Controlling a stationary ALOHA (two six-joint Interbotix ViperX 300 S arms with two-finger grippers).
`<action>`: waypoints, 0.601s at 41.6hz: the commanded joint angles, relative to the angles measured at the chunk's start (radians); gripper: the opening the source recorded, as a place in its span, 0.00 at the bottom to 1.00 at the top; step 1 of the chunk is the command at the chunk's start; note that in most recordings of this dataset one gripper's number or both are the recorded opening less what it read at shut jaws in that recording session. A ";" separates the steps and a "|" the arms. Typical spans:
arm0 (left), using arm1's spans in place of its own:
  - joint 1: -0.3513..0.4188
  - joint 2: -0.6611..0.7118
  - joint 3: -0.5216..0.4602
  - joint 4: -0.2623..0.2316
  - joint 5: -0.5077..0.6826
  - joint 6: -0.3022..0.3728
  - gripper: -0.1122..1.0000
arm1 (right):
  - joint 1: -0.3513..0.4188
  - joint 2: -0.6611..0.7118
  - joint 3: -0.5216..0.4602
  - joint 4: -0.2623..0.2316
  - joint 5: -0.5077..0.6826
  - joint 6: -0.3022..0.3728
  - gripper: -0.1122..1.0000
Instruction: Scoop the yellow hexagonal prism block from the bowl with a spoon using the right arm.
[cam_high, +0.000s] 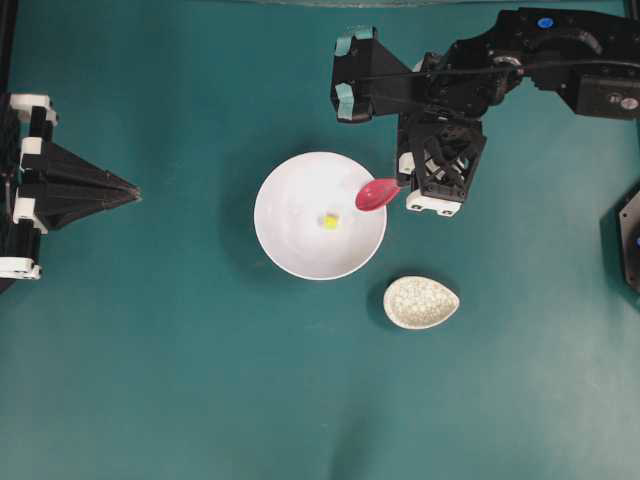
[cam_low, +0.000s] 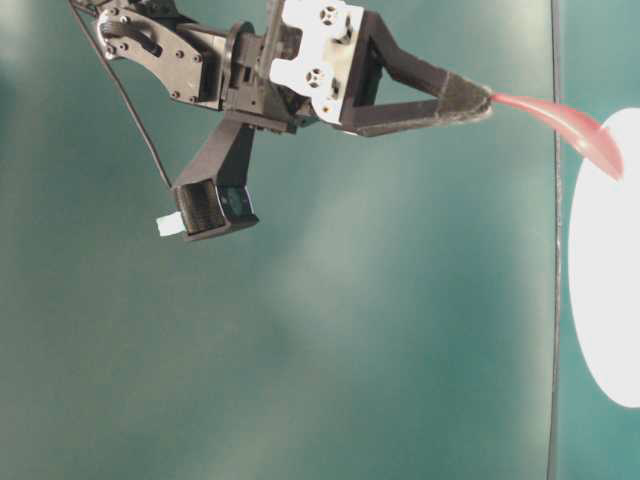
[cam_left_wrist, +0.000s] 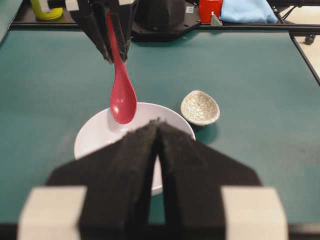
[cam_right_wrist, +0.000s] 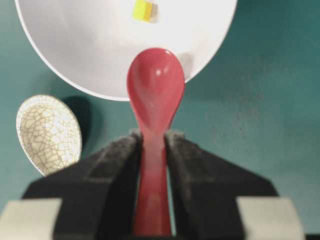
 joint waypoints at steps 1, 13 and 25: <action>-0.002 0.006 -0.023 0.003 -0.011 0.002 0.13 | -0.002 -0.017 -0.025 -0.002 0.000 0.003 0.31; -0.002 0.006 -0.025 0.003 -0.009 0.003 0.13 | -0.002 -0.005 -0.040 0.000 0.021 0.006 0.31; 0.000 0.006 -0.023 0.002 -0.009 0.003 0.13 | 0.006 0.035 -0.094 0.002 0.055 0.006 0.31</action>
